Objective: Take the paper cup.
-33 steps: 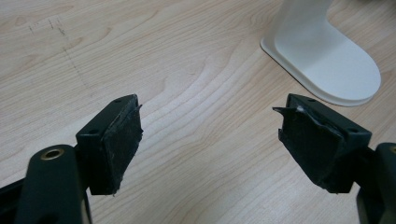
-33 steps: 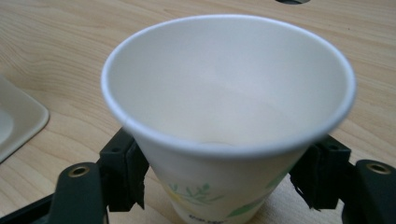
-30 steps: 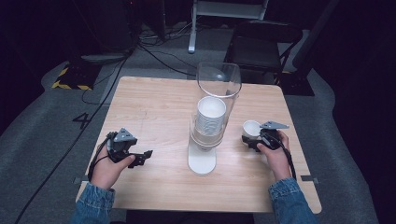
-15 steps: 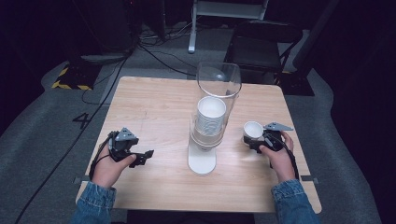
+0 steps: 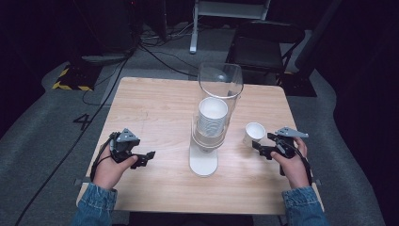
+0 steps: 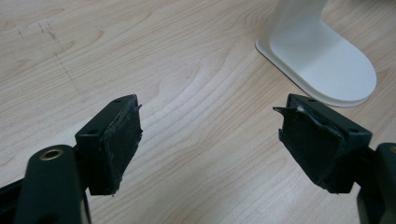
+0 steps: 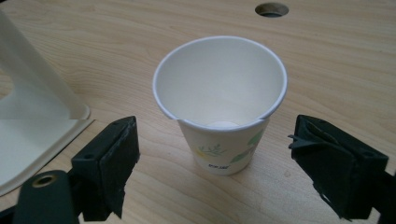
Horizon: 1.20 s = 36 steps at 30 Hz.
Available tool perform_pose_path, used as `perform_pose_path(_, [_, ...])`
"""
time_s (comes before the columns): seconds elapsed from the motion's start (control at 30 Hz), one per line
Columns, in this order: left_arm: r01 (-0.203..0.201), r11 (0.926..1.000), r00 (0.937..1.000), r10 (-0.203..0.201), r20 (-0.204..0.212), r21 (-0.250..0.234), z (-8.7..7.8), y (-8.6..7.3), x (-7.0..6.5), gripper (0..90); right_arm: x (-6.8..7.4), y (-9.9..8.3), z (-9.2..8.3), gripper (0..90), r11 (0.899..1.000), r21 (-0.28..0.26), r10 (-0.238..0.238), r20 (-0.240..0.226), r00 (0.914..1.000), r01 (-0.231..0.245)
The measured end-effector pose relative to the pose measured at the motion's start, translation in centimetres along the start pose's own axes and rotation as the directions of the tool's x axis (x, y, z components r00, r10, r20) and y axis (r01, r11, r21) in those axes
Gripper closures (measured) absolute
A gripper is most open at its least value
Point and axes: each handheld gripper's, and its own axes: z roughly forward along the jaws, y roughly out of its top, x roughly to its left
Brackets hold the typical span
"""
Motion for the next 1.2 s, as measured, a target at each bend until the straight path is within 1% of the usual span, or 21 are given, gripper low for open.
perform_pose_path(0.03, [0.005,1.0000,1.0000,-0.005,-0.001,-0.004,-0.1,0.0,-0.1,20.6,0.2,0.1,-0.4,16.0,1.000,-0.004,-0.005,-0.004,1.0000,0.005])
perform_pose_path(0.13, [-0.005,1.0000,1.0000,0.005,-0.005,-0.007,-0.5,-0.1,-0.3,20.5,0.7,0.4,-1.4,16.0,0.999,-0.016,-0.040,-0.022,0.9990,0.040])
perform_pose_path(0.17, [-0.007,1.0000,1.0000,0.007,-0.003,-0.002,-0.5,-0.1,-0.4,20.5,0.9,0.4,-1.7,16.0,0.999,-0.013,-0.048,-0.036,0.9982,0.048])
perform_pose_path(0.23, [-0.028,0.9996,0.9995,0.028,-0.010,-0.005,-0.4,-0.2,-0.5,20.5,1.5,0.5,-2.3,16.0,0.998,-0.003,-0.067,-0.068,0.9954,0.067])
perform_pose_path(0.27, [-0.025,0.9996,0.9996,0.025,-0.011,-0.011,-0.3,-0.2,-0.6,20.6,1.8,0.5,-2.6,16.0,0.997,-0.001,-0.077,-0.086,0.9933,0.078])
perform_pose_path(0.3, [-0.039,0.9992,0.9992,0.039,-0.011,-0.009,-0.3,-0.2,-0.5,20.7,2.1,0.6,-2.8,16.0,0.997,-0.001,-0.082,-0.102,0.9914,0.082])
perform_pose_path(0.33, [-0.034,0.9994,0.9994,0.034,-0.003,-0.011,-0.2,-0.3,-0.7,20.7,2.5,0.6,-3.0,16.0,0.996,-0.005,-0.089,-0.116,0.9893,0.089])
perform_pose_path(0.37, [-0.041,0.9991,0.9991,0.041,0.004,-0.009,-0.3,-0.3,-0.8,20.7,2.8,0.6,-3.2,16.0,0.996,-0.008,-0.089,-0.127,0.9879,0.089])
perform_pose_path(0.43, [-0.036,0.9993,0.9990,0.037,0.024,-0.009,-0.3,-0.4,-1.0,20.7,3.6,0.7,-3.5,16.0,0.995,-0.014,-0.100,-0.141,0.9850,0.099])
perform_pose_path(0.5, [-0.035,0.9994,0.9990,0.035,0.029,-0.007,-0.3,-0.4,-1.1,20.6,4.4,0.5,-3.5,16.0,0.994,-0.025,-0.109,-0.143,0.9837,0.107])
perform_pose_path(0.53, [-0.036,0.9993,0.9989,0.036,0.028,-0.005,-0.3,-0.3,-1.1,20.7,4.8,0.4,-3.4,16.0,0.994,-0.020,-0.111,-0.154,0.9818,0.110])
perform_pose_path(0.63, [-0.034,0.9994,0.9990,0.034,0.029,-0.006,-0.2,-0.4,-1.2,20.6,5.9,0.0,-3.1,16.1,0.992,-0.012,-0.126,-0.197,0.9724,0.126])
perform_pose_path(0.67, [-0.031,0.9995,0.9990,0.031,0.033,-0.002,-0.2,-0.4,-1.2,20.6,6.3,-0.1,-3.0,16.0,0.991,-0.012,-0.135,-0.201,0.9702,0.135])
perform_pose_path(0.7, [-0.031,0.9995,0.9991,0.031,0.029,-0.003,-0.1,-0.4,-1.2,20.6,6.6,-0.2,-2.9,16.0,0.990,-0.012,-0.142,-0.207,0.9679,0.142])
perform_pose_path(0.77, [-0.034,0.9994,0.9989,0.034,0.031,-0.001,0.0,-0.5,-1.2,20.6,7.2,-0.5,-2.7,16.1,0.987,-0.001,-0.156,-0.218,0.9634,0.160])
perform_pose_path(0.83, [-0.037,0.9993,0.9987,0.037,0.036,0.007,0.1,-0.5,-1.2,20.2,7.7,-0.8,-2.4,16.2,0.983,0.004,-0.175,-0.235,0.9560,0.181])
perform_pose_path(0.9, [-0.039,0.9992,0.9986,0.038,0.037,0.008,0.2,-0.6,-1.2,19.7,7.9,-1.1,-2.1,16.3,0.982,0.002,-0.185,-0.239,0.9533,0.191])
perform_pose_path(1.0, [-0.031,0.9994,0.9985,0.030,0.046,0.012,0.3,-0.7,-1.2,19.3,8.3,-1.7,-1.5,16.2,0.981,-0.005,-0.192,-0.219,0.9568,0.195])
perform_pose_path(1.07, [-0.028,0.9994,0.9985,0.028,0.048,0.018,0.4,-0.7,-1.2,19.1,8.6,-2.4,-1.0,16.2,0.979,-0.004,-0.199,-0.209,0.9574,0.203])
perform_pose_path(1.13, [-0.033,0.9992,0.9984,0.032,0.046,0.024,0.5,-0.8,-1.1,19.1,8.8,-3.1,-0.5,16.3,0.979,0.007,-0.199,-0.207,0.9580,0.204])
perform_pose_path(1.2, [-0.029,0.9993,0.9987,0.028,0.042,0.024,0.6,-0.8,-1.1,19.1,8.9,-3.6,0.0,16.3,0.977,0.037,-0.201,-0.198,0.9595,0.212])
